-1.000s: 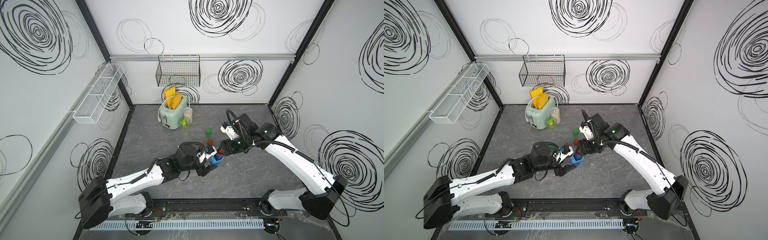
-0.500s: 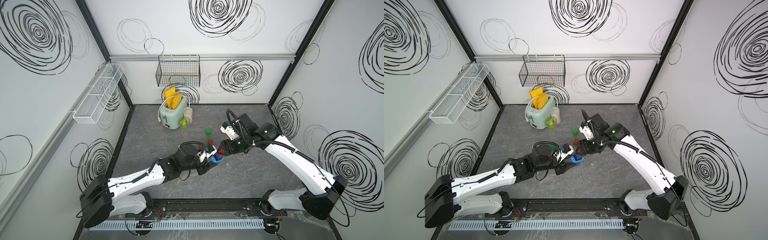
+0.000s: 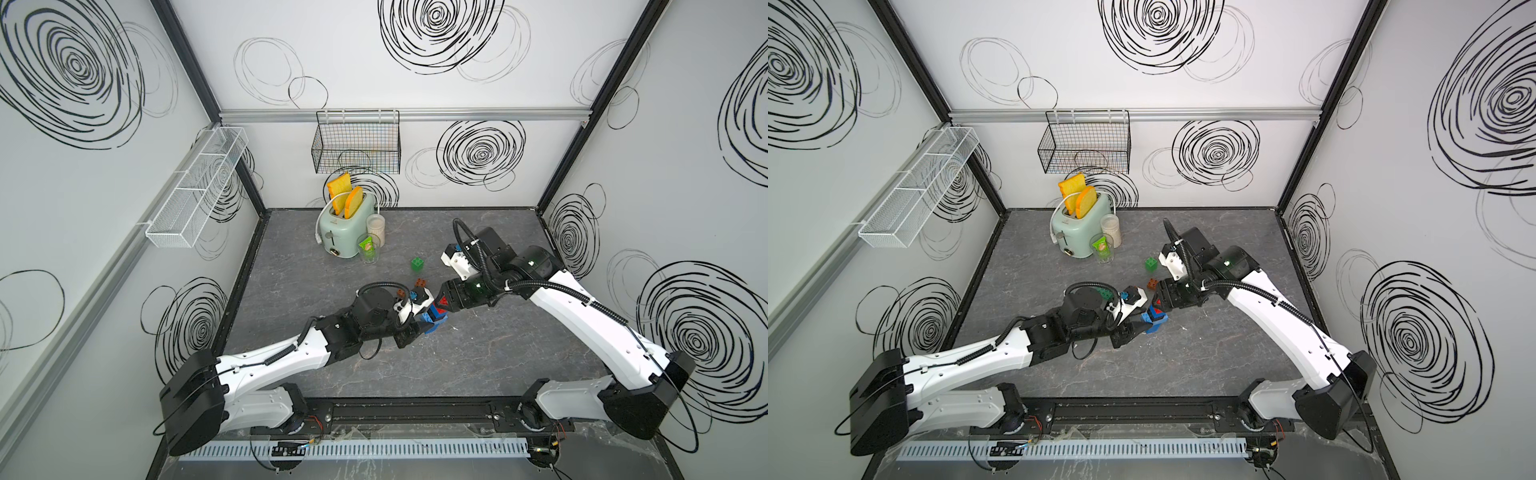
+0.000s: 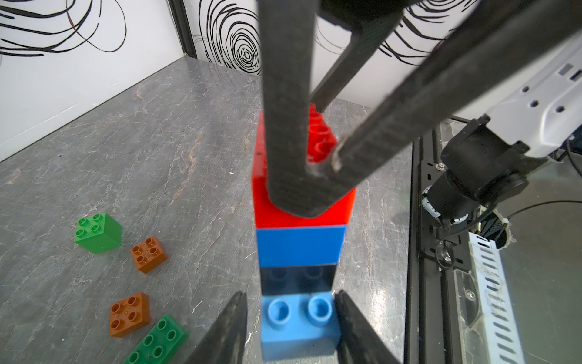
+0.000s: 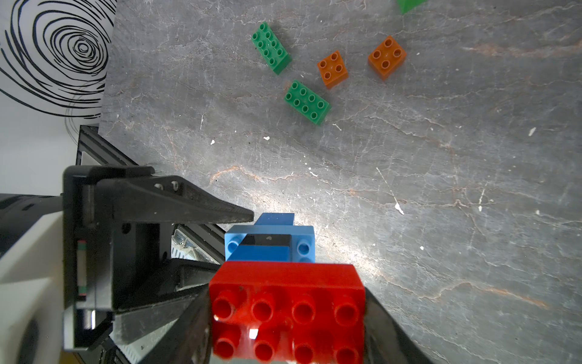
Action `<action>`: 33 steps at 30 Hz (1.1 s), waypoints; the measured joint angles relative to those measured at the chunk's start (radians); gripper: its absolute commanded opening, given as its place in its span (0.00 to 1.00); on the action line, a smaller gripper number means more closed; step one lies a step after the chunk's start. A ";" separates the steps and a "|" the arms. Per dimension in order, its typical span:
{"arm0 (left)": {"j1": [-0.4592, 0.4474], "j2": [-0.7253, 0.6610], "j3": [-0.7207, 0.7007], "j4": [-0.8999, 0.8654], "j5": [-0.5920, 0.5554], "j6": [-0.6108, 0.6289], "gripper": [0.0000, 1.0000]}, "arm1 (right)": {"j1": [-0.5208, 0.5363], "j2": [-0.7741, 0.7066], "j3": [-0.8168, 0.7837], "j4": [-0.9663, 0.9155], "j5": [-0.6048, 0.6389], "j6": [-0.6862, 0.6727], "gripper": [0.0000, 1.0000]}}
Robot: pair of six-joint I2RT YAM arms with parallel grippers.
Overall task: Assemble the letter f with lego
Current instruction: Place the lego brick at the center of the board.
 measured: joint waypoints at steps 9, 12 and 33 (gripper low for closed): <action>0.011 0.004 0.000 -0.001 0.025 0.005 0.41 | -0.006 0.004 0.000 0.001 -0.002 0.000 0.57; 0.013 0.009 0.001 -0.002 0.035 0.010 0.37 | -0.006 0.008 0.000 0.001 -0.002 0.002 0.58; 0.041 0.027 0.013 -0.025 0.064 0.005 0.32 | -0.082 0.024 0.000 0.041 -0.042 0.019 0.99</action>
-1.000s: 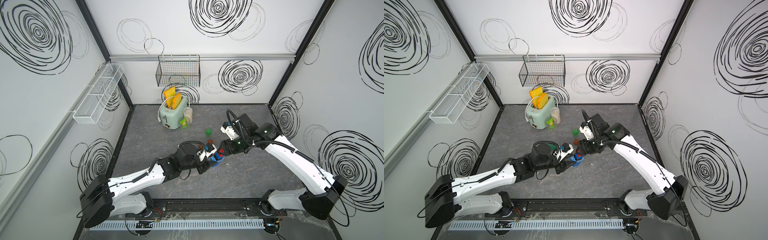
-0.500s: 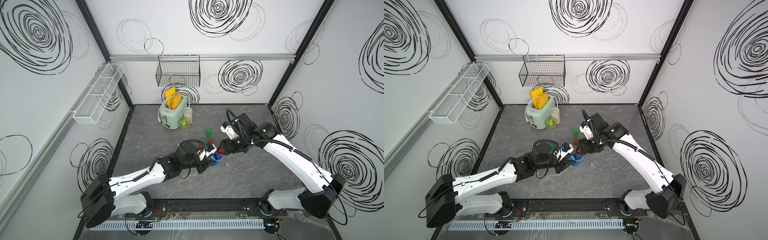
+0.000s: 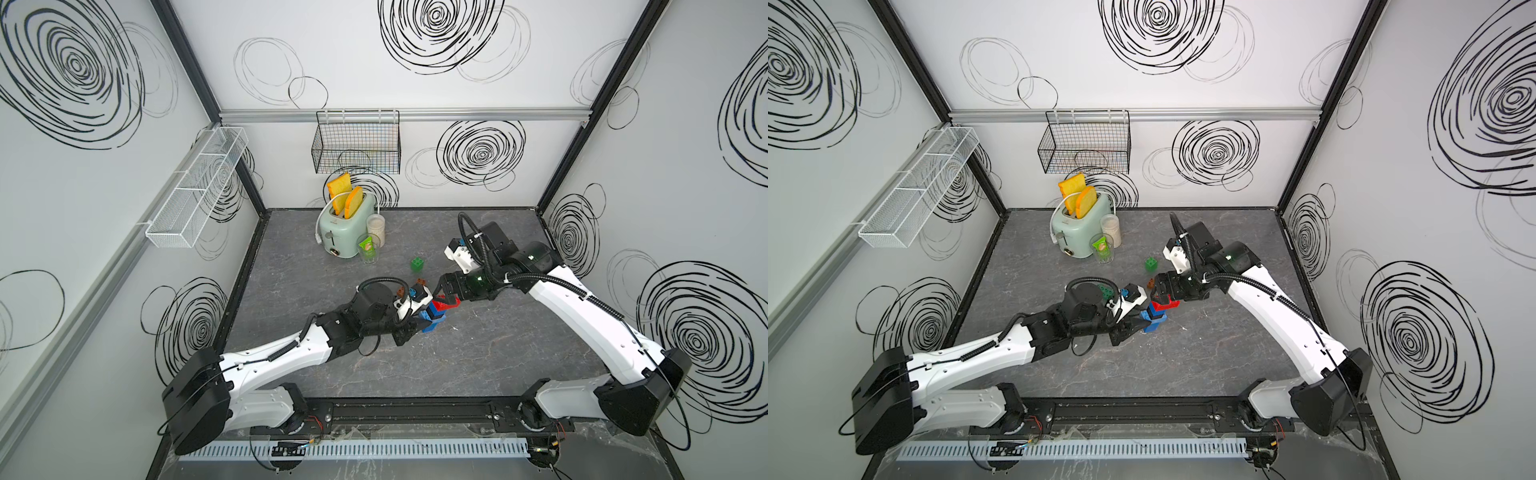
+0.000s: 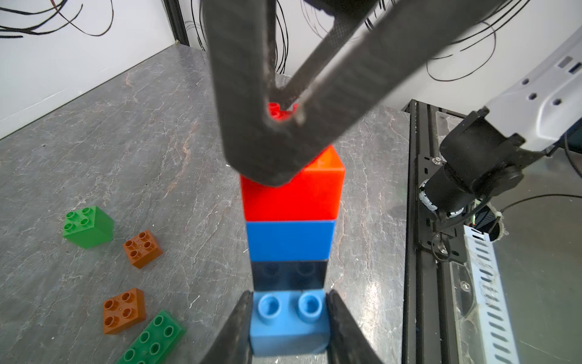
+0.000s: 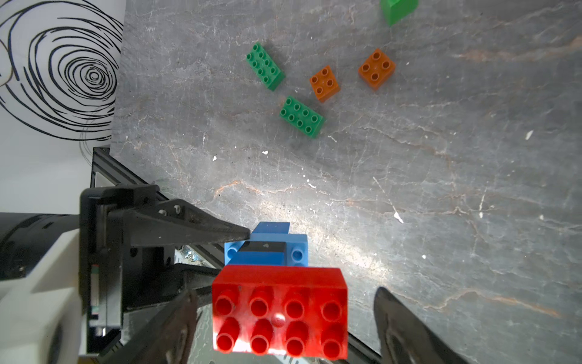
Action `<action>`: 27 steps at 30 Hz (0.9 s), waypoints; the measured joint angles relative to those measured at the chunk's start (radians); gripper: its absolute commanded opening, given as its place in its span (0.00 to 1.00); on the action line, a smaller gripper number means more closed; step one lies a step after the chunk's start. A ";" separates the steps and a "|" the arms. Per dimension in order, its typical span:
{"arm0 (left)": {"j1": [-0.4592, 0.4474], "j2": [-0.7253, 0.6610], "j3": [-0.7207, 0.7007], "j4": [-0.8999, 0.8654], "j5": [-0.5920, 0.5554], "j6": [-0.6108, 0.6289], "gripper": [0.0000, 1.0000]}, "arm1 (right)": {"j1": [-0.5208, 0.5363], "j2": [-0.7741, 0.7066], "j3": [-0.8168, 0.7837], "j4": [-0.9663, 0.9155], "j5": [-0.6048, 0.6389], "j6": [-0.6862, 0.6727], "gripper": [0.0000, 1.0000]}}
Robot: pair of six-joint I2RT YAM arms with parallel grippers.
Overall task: Assemble the letter f with lego
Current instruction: Place the lego brick at the center of the board.
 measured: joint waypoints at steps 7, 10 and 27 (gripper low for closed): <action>0.021 0.050 0.016 -0.003 0.026 -0.034 0.33 | -0.111 0.018 0.007 0.026 0.033 0.013 0.99; 0.040 0.128 0.066 0.001 0.061 -0.087 0.34 | -0.188 0.018 0.020 0.029 0.074 0.027 0.99; 0.083 0.833 0.616 0.144 0.299 -0.661 0.37 | -0.402 0.002 0.056 0.035 0.244 0.071 0.99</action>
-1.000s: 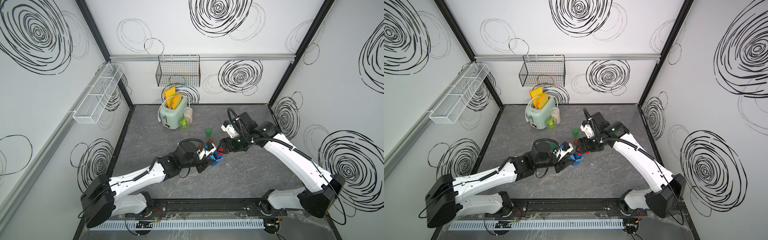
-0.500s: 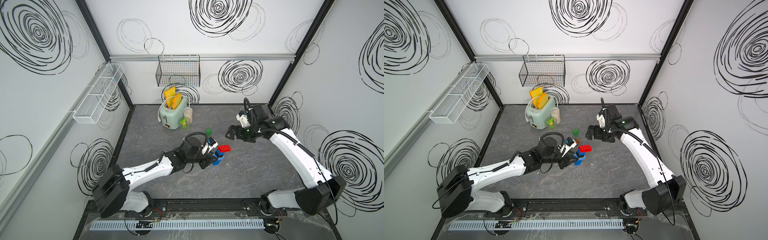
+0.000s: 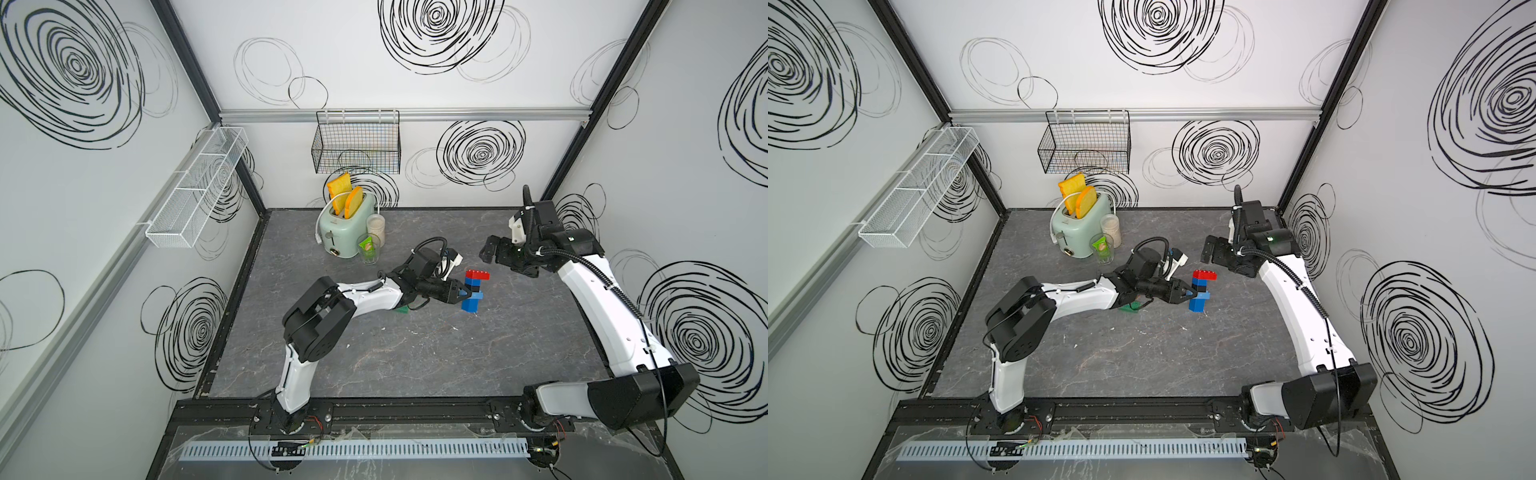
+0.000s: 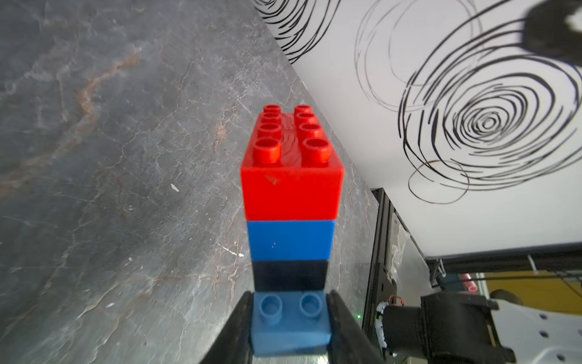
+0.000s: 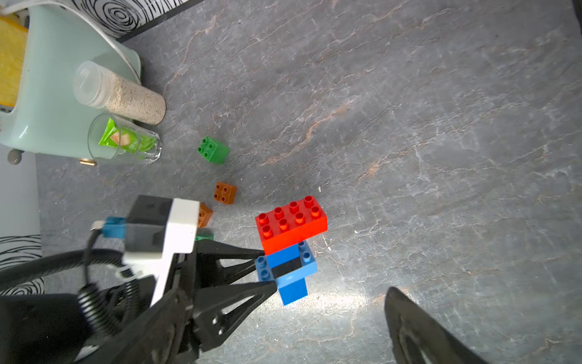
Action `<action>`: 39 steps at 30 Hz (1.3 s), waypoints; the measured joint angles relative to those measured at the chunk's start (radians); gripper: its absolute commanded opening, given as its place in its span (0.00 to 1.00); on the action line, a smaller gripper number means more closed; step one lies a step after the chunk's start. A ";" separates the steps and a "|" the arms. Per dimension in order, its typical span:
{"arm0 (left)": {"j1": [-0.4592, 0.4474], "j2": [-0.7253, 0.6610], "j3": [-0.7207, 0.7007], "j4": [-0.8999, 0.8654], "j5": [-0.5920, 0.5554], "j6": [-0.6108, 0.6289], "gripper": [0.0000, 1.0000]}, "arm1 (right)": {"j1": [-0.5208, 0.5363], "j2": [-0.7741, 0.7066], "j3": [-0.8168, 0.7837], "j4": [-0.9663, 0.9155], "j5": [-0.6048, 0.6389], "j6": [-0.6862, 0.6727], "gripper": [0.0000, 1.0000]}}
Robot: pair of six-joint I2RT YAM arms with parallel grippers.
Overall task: Assemble the letter f with lego
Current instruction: Place the lego brick at the center of the board.
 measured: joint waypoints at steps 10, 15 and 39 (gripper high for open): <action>0.000 0.174 0.103 0.075 0.006 -0.251 0.38 | -0.031 0.000 -0.038 0.016 -0.019 0.002 0.99; 0.000 0.196 0.104 0.121 0.005 -0.321 0.39 | -0.033 0.000 -0.056 0.022 -0.035 0.001 0.99; -0.003 0.260 0.131 0.155 -0.027 -0.396 0.50 | -0.033 -0.001 -0.108 0.029 -0.060 -0.003 0.99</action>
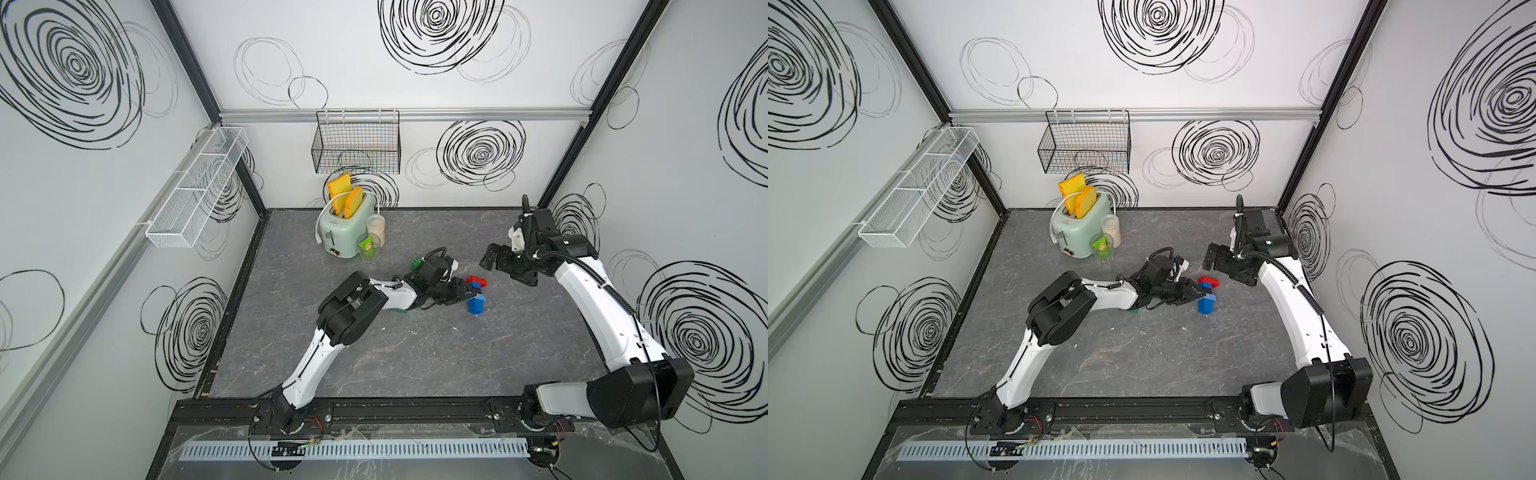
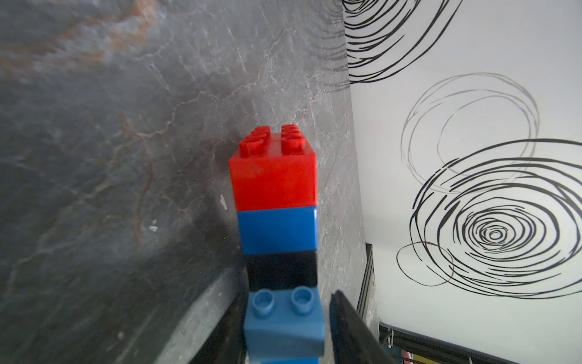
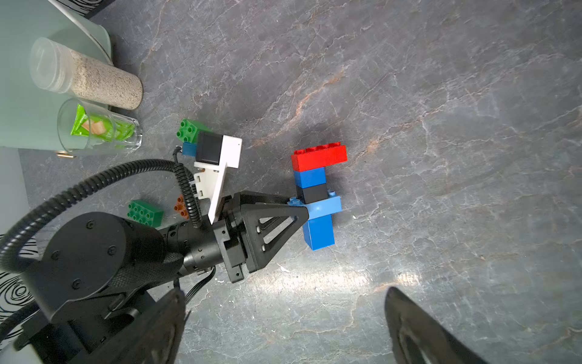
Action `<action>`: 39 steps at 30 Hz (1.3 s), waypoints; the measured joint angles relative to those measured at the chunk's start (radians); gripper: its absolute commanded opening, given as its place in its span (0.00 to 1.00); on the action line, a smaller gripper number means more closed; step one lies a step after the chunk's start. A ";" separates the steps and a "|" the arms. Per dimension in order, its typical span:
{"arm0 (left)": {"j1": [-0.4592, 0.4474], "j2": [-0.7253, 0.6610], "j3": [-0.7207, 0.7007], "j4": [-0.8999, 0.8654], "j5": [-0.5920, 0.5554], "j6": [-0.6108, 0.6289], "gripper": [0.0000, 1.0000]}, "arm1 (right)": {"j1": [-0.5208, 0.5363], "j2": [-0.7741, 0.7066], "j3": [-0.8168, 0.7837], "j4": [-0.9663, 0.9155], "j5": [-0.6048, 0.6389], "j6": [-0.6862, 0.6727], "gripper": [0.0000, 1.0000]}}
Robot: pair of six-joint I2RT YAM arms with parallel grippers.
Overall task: Assemble the letter f with lego
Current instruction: Place the lego brick at the center of the board, then pick up the lego brick from the center of the board.
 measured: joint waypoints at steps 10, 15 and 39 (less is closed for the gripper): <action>0.002 0.000 0.002 -0.052 -0.051 0.021 0.56 | 0.001 -0.009 -0.016 0.001 -0.002 0.000 0.99; 0.006 -0.021 -0.006 -0.103 -0.085 0.066 0.63 | 0.013 -0.018 -0.023 0.001 0.007 -0.001 0.99; 0.246 -0.565 -0.080 -0.637 -0.316 0.230 0.98 | 0.061 -0.087 -0.109 0.044 0.023 -0.005 0.99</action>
